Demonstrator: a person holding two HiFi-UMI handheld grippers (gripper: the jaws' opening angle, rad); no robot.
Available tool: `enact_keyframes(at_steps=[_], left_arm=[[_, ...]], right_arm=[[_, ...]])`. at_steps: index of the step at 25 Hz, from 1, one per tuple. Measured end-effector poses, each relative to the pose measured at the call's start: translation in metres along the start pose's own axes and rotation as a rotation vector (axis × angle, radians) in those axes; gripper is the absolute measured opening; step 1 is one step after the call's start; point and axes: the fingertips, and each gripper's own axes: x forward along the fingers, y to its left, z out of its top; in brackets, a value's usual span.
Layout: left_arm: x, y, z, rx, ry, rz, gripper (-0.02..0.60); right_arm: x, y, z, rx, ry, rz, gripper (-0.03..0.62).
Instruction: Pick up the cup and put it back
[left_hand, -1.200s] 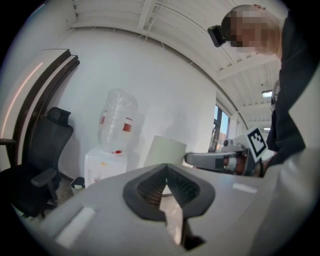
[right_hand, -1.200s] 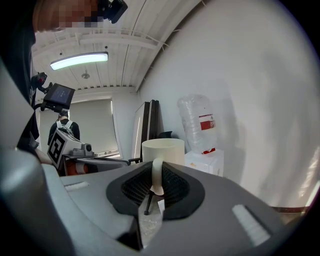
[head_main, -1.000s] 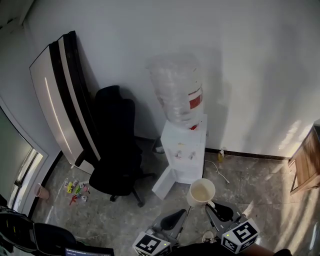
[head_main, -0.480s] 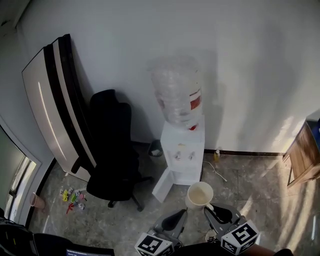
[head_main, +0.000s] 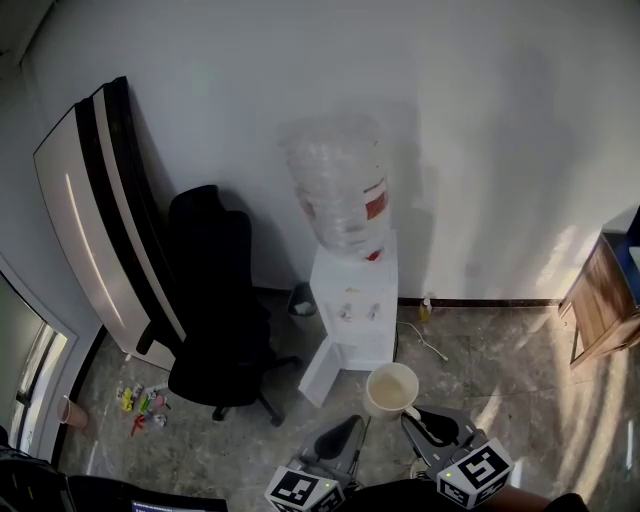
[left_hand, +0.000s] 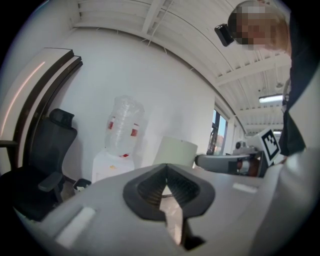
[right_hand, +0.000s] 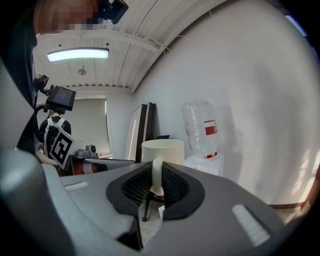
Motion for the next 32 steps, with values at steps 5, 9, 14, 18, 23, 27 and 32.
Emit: enact_keyframes(at_steps=[5,9,14,18,23,27,32], left_arm=[[0.005,0.001,-0.002,-0.008,-0.001,0.004,0.003],[0.009,-0.002,-0.004,-0.006,0.006,-0.003,0.003],[0.012,-0.002,-0.003,0.0,0.007,-0.001,0.003],[0.013,-0.002,-0.004,-0.004,0.012,-0.002,0.003],[0.015,-0.002,-0.005,0.001,0.014,-0.009,0.003],[0.017,-0.004,-0.003,0.01,0.013,-0.017,0.003],[0.018,-0.003,-0.002,0.008,0.011,-0.02,0.003]], right_arm=[[-0.003,-0.006,0.001,0.005,-0.01,-0.003,0.048],[-0.003,-0.009,0.0,0.007,-0.009,0.005,0.048],[-0.003,-0.01,0.0,0.008,-0.007,0.009,0.048],[-0.002,-0.013,0.0,0.012,-0.008,0.011,0.048],[0.001,-0.014,-0.001,0.011,-0.007,0.015,0.048],[0.002,-0.015,0.001,0.009,-0.008,0.017,0.048],[0.003,-0.016,0.0,0.008,-0.003,0.019,0.048]])
